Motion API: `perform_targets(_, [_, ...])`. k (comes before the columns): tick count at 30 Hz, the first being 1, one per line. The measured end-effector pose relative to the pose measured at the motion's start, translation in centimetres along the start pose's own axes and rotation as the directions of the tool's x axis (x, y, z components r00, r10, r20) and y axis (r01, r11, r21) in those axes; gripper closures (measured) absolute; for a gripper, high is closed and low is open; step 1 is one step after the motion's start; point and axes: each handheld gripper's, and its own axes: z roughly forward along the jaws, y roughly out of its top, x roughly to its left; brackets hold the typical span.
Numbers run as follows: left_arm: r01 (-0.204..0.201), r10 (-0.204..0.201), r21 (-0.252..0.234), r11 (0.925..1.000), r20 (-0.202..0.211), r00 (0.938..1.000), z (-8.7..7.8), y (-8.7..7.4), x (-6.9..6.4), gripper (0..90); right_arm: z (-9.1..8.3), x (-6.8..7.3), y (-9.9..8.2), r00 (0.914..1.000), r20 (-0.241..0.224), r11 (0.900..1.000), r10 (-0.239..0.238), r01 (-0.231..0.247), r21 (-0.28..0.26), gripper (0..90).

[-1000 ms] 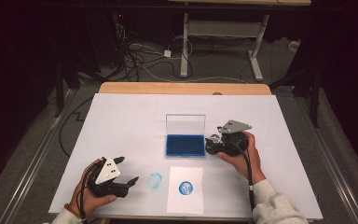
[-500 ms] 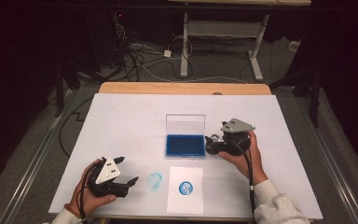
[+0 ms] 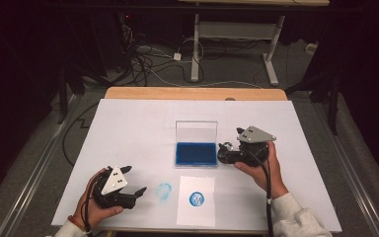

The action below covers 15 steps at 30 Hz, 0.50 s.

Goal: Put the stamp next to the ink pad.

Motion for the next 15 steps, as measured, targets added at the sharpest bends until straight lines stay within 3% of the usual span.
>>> perform_targets(15, [-0.002,0.002,0.003,1.0000,0.000,1.0000,0.0,0.0,-0.1,17.1,-2.9,1.0,0.4,0.9984,-0.004,0.9969,-0.056,0.056,-0.055,20.6])
